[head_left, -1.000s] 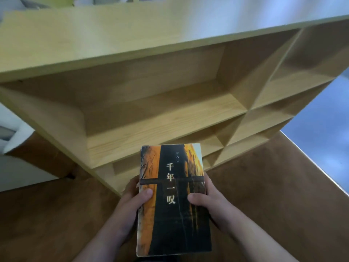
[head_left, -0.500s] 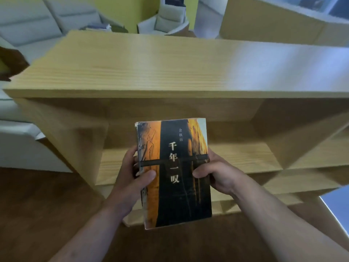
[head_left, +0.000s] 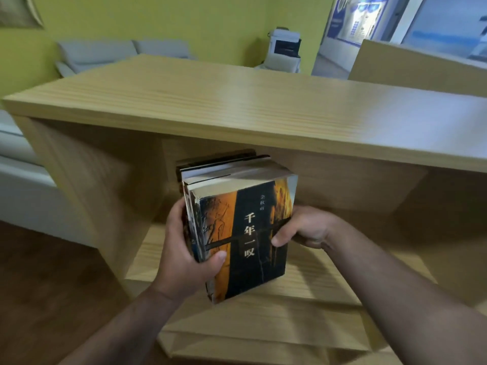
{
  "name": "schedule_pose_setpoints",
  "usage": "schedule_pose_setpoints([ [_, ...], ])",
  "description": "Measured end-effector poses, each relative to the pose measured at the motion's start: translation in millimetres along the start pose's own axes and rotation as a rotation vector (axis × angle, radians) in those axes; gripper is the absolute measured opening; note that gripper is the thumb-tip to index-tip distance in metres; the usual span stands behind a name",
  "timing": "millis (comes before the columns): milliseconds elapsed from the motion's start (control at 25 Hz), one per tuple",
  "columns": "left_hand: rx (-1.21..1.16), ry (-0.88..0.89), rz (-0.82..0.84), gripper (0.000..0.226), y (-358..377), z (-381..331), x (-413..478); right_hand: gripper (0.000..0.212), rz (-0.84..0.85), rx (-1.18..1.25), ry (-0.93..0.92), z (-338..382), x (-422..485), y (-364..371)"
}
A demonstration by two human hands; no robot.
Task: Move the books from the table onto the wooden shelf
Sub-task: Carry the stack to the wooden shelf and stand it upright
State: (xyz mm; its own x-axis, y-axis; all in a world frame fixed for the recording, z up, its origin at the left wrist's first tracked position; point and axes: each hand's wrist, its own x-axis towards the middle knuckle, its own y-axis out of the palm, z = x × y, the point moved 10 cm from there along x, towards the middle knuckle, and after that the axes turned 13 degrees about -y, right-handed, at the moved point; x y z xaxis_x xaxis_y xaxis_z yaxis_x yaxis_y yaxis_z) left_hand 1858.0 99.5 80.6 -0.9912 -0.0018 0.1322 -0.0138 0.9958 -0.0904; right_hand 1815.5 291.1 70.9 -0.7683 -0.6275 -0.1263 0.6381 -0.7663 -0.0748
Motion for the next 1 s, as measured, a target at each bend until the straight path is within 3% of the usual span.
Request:
schedule_pose_setpoints([
  [200,0.2,-0.023,-0.063,0.107,-4.3,39.5,1.5,0.045,-0.058,0.037,0.049,-42.7,18.2,-5.3],
  [440,0.227,0.074,-0.095,0.113,-9.3,61.2,1.5,0.043,-0.162,-0.099,0.078,-54.6,20.1,-16.1],
  [520,0.299,0.134,-0.14,0.113,-7.3,55.7,-0.2,0.053,-0.393,-0.237,0.096,-57.7,1.6,-26.1],
  [640,0.372,0.173,-0.19,0.116,-2.1,48.9,-5.2,0.077,-0.878,-0.426,0.057,-72.6,-54.4,2.7],
  [680,0.357,0.152,-0.182,0.118,-1.2,50.9,-6.3,0.074,-0.907,-0.437,-0.008,-78.4,-60.9,24.6],
  [760,0.296,0.075,-0.141,0.125,-1.5,57.7,-5.4,0.073,-0.818,-0.374,-0.128,-96.6,-51.7,58.3],
  [840,0.164,-0.023,-0.07,0.124,-4.0,63.0,-3.6,0.086,-0.73,-0.266,-0.16,-111.9,-38.4,66.1],
  [1000,0.187,-0.175,-0.004,0.092,-12.6,62.6,7.0,0.115,-0.449,-0.208,-0.167,-107.8,-14.2,60.2],
])
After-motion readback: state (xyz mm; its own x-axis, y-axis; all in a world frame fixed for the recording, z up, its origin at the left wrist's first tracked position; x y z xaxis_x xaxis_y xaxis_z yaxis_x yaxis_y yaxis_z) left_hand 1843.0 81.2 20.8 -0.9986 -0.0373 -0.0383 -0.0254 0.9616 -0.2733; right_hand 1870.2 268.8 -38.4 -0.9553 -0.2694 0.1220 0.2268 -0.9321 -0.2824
